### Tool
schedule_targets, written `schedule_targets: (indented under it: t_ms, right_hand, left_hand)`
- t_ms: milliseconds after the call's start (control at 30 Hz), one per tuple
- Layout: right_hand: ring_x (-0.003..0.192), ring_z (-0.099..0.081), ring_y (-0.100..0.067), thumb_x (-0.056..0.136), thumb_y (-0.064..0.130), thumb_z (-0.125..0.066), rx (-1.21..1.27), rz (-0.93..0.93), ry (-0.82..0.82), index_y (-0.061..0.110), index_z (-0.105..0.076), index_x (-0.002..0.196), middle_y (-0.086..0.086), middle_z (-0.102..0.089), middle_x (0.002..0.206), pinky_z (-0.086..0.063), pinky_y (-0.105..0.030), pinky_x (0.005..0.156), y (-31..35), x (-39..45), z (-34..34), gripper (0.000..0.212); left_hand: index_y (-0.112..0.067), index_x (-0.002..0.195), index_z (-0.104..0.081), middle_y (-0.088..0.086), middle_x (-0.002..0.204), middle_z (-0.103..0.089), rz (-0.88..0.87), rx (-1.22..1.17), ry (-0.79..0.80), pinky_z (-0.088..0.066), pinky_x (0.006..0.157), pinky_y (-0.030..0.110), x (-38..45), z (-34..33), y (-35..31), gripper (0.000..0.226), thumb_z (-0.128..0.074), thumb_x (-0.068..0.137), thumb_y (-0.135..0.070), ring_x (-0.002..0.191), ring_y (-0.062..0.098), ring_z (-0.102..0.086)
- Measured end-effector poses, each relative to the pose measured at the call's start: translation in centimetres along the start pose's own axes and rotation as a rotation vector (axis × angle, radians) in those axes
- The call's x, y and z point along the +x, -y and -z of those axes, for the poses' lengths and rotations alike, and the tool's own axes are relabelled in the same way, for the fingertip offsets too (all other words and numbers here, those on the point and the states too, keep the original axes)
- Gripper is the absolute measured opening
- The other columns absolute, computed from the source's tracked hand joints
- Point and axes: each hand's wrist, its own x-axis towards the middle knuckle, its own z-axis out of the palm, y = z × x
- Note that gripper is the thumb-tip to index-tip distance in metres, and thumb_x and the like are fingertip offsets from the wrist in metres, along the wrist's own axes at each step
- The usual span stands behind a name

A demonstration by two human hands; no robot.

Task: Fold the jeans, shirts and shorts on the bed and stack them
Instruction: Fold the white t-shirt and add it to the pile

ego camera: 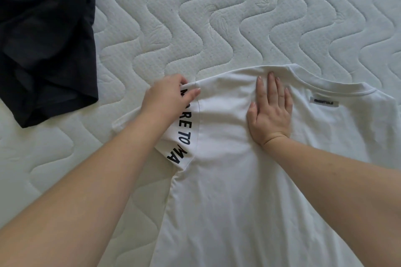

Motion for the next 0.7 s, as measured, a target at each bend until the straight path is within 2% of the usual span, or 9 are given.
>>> schedule_targets:
  t_ms: [100,200,267,367,433,533,633,700]
  right_hand:
    - [0.150,-0.011,-0.022,0.090,0.039,-0.027,-0.004,-0.005,0.008,0.023,-0.018,0.156,-0.008,-0.015,0.163,-0.002,-0.040,0.122,-0.2,0.1,-0.2,0.068]
    - [0.150,-0.013,-0.023,0.090,0.039,-0.027,-0.005,-0.002,-0.001,0.022,-0.020,0.155,-0.010,-0.016,0.163,-0.004,-0.041,0.122,-0.2,0.1,-0.2,0.068]
    - [0.150,-0.014,-0.024,0.090,0.038,-0.028,-0.007,0.000,-0.007,0.020,-0.022,0.155,-0.012,-0.016,0.163,-0.005,-0.043,0.122,-0.2,0.1,-0.2,0.068]
    - [0.150,-0.013,-0.024,0.090,0.038,-0.028,-0.011,0.004,-0.008,0.019,-0.023,0.155,-0.013,-0.016,0.162,-0.005,-0.042,0.122,-0.2,0.2,-0.2,0.068]
    - [0.150,-0.012,-0.023,0.090,0.038,-0.027,-0.006,0.006,0.008,0.020,-0.021,0.155,-0.012,-0.014,0.163,-0.004,-0.041,0.122,-0.3,0.2,-0.2,0.068]
    - [0.151,-0.010,-0.023,0.090,0.039,-0.025,-0.010,0.000,0.024,0.022,-0.018,0.156,-0.010,-0.012,0.164,-0.002,-0.041,0.122,-0.3,0.1,-0.1,0.069]
    - [0.151,-0.007,-0.022,0.090,0.040,-0.024,-0.005,-0.008,0.043,0.023,-0.015,0.156,-0.009,-0.009,0.164,-0.001,-0.040,0.122,-0.2,0.1,0.1,0.069]
    - [0.151,-0.006,-0.021,0.090,0.040,-0.024,-0.002,-0.011,0.049,0.024,-0.014,0.156,-0.008,-0.008,0.164,0.000,-0.040,0.122,-0.2,0.1,0.2,0.069]
  left_hand:
    - [-0.022,0.099,-0.058,-0.003,0.093,-0.059,-0.013,0.062,0.027,-0.035,0.069,0.032,1.2,-1.6,-2.6,0.030,-0.055,0.094,-0.051,0.090,0.023,-0.055]
    - [-0.024,0.092,-0.054,0.004,0.096,-0.061,-0.005,0.112,0.029,-0.034,0.070,0.031,2.1,-2.3,-3.7,0.008,-0.059,0.095,-0.031,0.097,0.030,-0.057]
    - [-0.023,0.092,-0.057,0.007,0.098,-0.065,-0.003,0.100,-0.013,-0.035,0.071,0.031,2.6,-2.0,-3.2,0.006,-0.062,0.093,-0.027,0.096,0.031,-0.058]
    - [-0.021,0.094,-0.063,0.005,0.094,-0.067,-0.084,0.089,-0.046,-0.041,0.072,0.033,2.9,-0.9,-1.9,0.013,-0.068,0.089,-0.032,0.093,0.029,-0.060]
    - [-0.021,0.095,-0.063,0.000,0.091,-0.066,-0.110,0.064,0.070,-0.045,0.074,0.034,2.9,0.2,-0.7,0.022,-0.075,0.084,-0.036,0.089,0.024,-0.060]
    - [-0.024,0.089,-0.064,-0.007,0.083,-0.066,-0.089,0.148,0.347,-0.046,0.068,0.033,2.2,2.2,1.4,0.031,-0.082,0.074,-0.044,0.082,0.017,-0.061]
    - [-0.033,0.082,-0.063,-0.015,0.077,-0.065,-0.072,0.249,0.447,-0.041,0.060,0.027,0.8,4.0,3.9,0.027,-0.085,0.070,-0.044,0.074,0.005,-0.058]
    - [-0.031,0.089,-0.067,-0.015,0.079,-0.066,-0.023,0.298,0.500,-0.042,0.062,0.028,0.0,5.1,5.4,0.025,-0.083,0.073,-0.041,0.075,0.004,-0.058]
